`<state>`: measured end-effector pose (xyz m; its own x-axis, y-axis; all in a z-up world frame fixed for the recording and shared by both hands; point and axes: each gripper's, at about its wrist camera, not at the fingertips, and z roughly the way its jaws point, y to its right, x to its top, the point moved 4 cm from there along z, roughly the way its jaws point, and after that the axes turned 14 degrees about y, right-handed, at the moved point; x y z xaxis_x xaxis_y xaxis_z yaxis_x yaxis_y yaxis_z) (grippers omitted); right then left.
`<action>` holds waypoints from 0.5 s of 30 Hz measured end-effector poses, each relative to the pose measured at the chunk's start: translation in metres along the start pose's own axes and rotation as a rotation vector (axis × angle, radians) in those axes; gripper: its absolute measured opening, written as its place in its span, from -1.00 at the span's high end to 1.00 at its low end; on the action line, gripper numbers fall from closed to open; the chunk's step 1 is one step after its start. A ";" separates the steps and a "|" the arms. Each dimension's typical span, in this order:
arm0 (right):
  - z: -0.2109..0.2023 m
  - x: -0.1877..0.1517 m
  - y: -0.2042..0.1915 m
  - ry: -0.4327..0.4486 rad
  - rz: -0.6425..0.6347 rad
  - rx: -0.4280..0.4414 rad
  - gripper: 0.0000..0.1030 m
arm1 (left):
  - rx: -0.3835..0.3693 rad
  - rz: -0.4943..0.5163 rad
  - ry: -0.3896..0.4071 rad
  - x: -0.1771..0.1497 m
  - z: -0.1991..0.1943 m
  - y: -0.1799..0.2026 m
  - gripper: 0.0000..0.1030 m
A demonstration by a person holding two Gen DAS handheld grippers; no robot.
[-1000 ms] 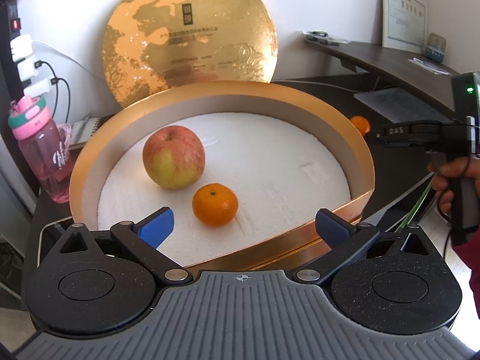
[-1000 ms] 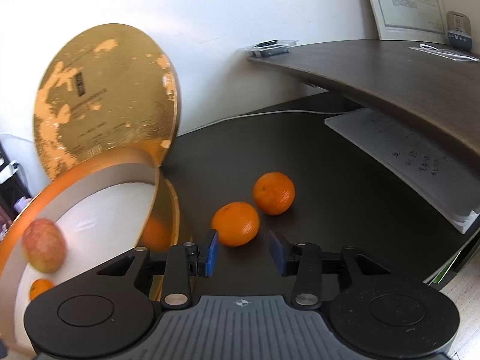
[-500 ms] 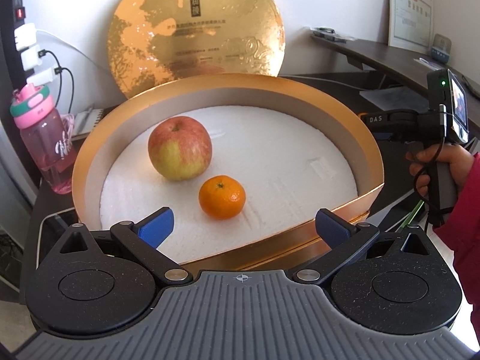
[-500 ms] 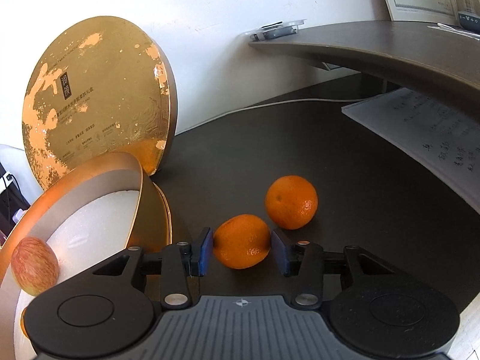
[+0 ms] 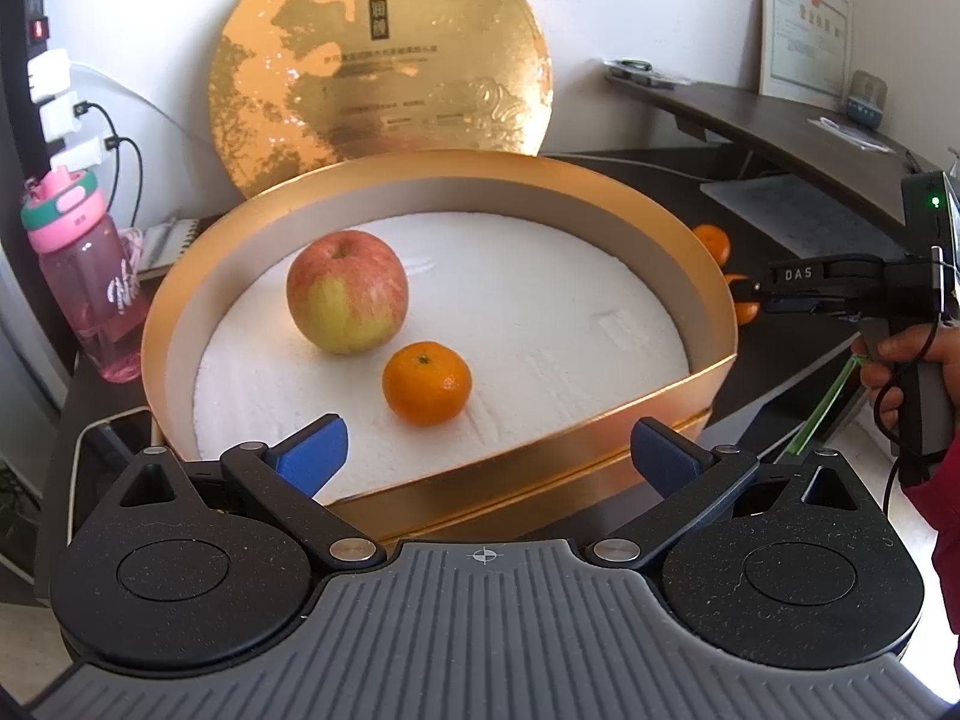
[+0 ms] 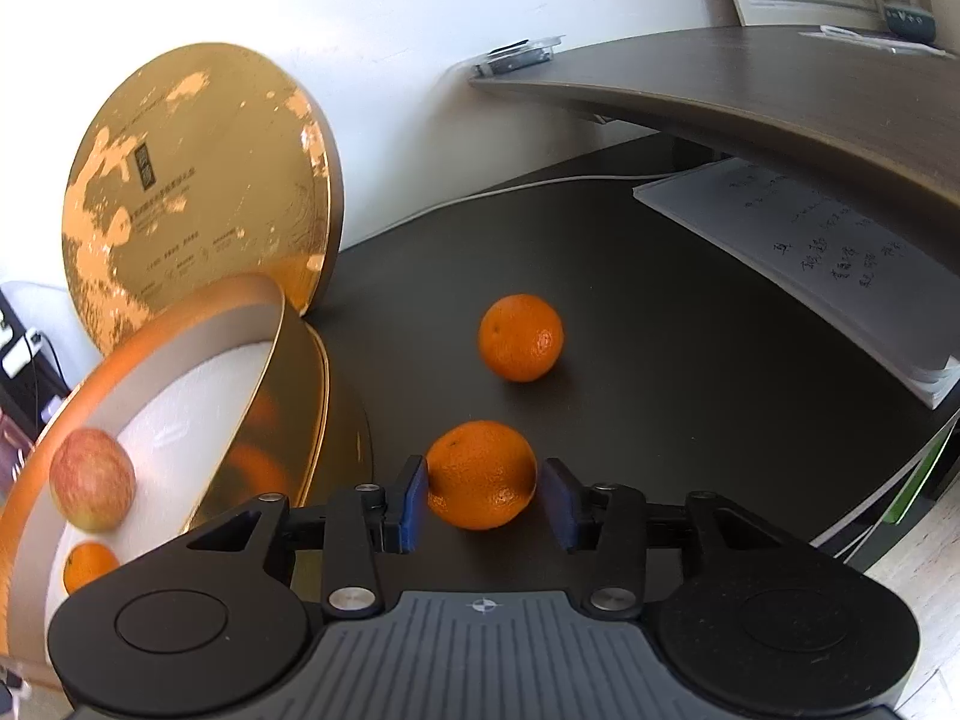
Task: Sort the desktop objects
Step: 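Close the right gripper on the nearer mandarin orange on the desk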
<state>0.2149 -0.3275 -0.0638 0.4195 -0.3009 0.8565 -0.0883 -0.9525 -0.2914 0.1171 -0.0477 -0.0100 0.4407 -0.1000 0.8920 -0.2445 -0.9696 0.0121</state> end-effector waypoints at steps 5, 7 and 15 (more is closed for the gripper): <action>0.001 -0.001 -0.009 0.004 -0.084 -0.007 0.05 | 0.004 0.000 0.001 -0.001 -0.004 0.000 -1.00; 0.003 -0.001 -0.012 0.005 -0.100 0.004 -0.11 | 0.006 0.001 0.001 -0.002 -0.006 0.000 -1.00; 0.020 -0.003 -0.018 0.002 -0.177 0.007 -0.13 | 0.010 0.006 0.003 -0.002 -0.008 0.000 -1.00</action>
<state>0.2331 -0.3087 -0.0696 0.4261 -0.1291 0.8954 -0.0072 -0.9902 -0.1393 0.1088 -0.0456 -0.0084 0.4368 -0.1049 0.8934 -0.2387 -0.9711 0.0026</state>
